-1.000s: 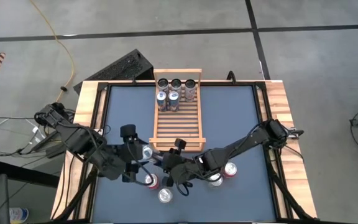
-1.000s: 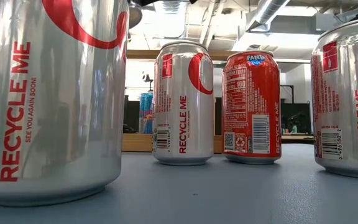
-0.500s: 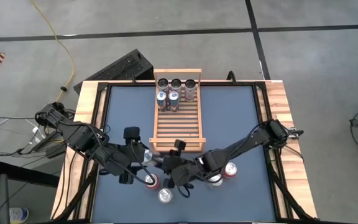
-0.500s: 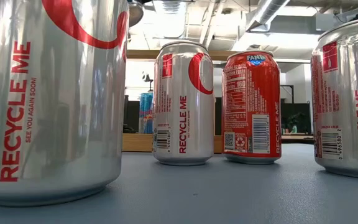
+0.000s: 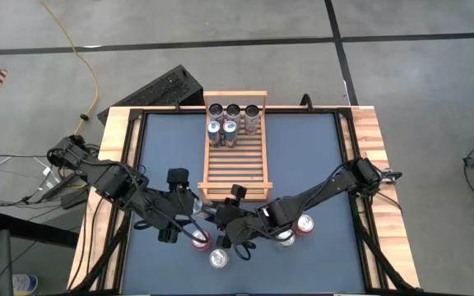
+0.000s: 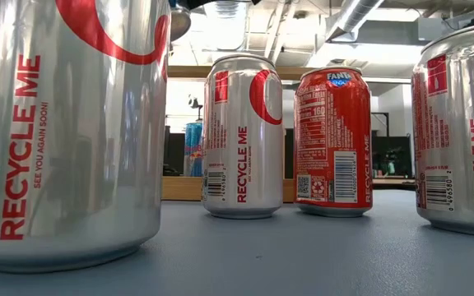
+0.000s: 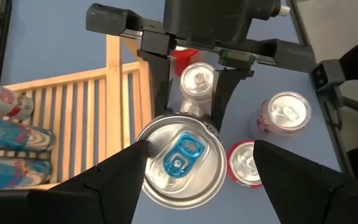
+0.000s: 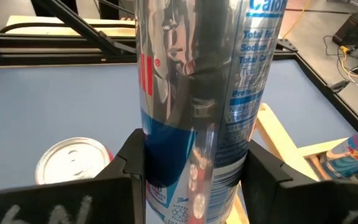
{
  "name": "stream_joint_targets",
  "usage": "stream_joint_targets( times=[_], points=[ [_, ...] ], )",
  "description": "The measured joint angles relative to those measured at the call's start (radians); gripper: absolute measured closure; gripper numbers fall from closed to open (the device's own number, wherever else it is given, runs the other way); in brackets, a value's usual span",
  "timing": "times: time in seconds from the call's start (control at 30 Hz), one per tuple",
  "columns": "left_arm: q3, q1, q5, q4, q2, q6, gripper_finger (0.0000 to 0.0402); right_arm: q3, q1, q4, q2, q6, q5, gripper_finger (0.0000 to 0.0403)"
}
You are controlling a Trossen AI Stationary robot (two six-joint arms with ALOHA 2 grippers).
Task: Place canned beverage on shelf
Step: Put the blue soda can on the shelf aligned with the other blue soda cans
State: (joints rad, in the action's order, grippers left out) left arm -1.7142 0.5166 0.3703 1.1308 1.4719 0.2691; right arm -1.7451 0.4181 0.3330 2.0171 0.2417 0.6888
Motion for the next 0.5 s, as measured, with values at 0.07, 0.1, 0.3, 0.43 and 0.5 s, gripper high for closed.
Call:
stream_joint_targets(
  times=[0.07,0.1,0.3,0.43,0.5],
  points=[
    [0.0,-0.006,0.005,0.006,0.0,-0.01,0.0115,0.0,-0.002,0.0,0.0,0.0,-0.002,0.025],
    [0.0,-0.007,0.006,0.008,0.0,-0.014,0.0115,0.0,-0.002,0.001,0.0,0.0,-0.002,0.025],
    [0.0,-0.012,0.004,0.003,0.0,-0.023,0.0115,0.0,-0.001,0.0,0.0,0.0,-0.005,0.025],
    [0.0,-0.012,0.003,-0.016,0.0,-0.012,0.0115,0.0,0.0,0.001,0.0,0.0,-0.005,0.025],
    [0.0,-0.012,0.001,-0.026,0.0,0.022,0.0115,0.0,0.0,0.002,0.0,0.0,-0.006,0.025]
  ],
)
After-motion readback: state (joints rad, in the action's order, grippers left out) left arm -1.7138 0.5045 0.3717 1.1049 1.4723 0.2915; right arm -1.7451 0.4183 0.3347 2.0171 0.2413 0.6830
